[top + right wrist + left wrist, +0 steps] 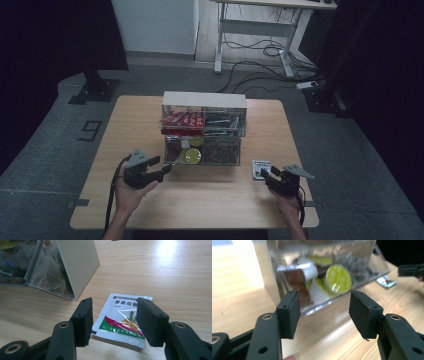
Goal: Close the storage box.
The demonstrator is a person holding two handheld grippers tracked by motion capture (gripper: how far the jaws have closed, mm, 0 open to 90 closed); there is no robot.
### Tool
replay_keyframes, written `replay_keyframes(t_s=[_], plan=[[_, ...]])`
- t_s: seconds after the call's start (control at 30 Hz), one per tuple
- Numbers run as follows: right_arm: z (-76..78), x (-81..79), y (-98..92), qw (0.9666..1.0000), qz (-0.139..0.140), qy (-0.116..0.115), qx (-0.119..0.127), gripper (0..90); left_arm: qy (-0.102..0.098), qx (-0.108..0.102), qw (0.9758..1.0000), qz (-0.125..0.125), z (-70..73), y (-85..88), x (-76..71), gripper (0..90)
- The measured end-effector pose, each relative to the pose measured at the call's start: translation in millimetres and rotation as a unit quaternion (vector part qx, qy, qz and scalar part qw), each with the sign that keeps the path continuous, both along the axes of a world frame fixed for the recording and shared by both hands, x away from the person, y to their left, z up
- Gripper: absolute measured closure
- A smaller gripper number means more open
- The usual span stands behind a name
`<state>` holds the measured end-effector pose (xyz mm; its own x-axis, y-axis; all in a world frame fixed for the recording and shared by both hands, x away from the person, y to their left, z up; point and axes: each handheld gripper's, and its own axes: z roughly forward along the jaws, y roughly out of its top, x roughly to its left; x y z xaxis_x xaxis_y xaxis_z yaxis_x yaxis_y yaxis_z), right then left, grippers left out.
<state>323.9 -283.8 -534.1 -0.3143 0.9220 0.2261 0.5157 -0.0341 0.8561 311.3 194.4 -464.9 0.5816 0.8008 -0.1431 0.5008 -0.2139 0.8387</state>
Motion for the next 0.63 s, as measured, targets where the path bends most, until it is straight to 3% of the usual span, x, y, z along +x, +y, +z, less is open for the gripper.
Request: replay_keyframes(t_s=[0.2, 0.27, 0.63], plan=[[-3.7, -2.9, -2.0, 0.9999, 0.011, -0.002, -0.001, 46.0, 0.026, 0.002, 0.9996, 0.009, -30.1, 5.9, -0.7, 42.3], [-4.5, -2.9, -2.4, 0.9999, 0.012, -0.001, -0.001, 45.8, 0.039, 0.015, 0.9991, 0.008, -37.5, 5.7, 0.1, 42.2], [-4.3, -3.6, 2.9, 0.9995, 0.03, -0.012, 0.0, 44.1, 0.038, 0.031, 0.9987, 0.017, -48.6, 6.5, -3.4, 40.4]])
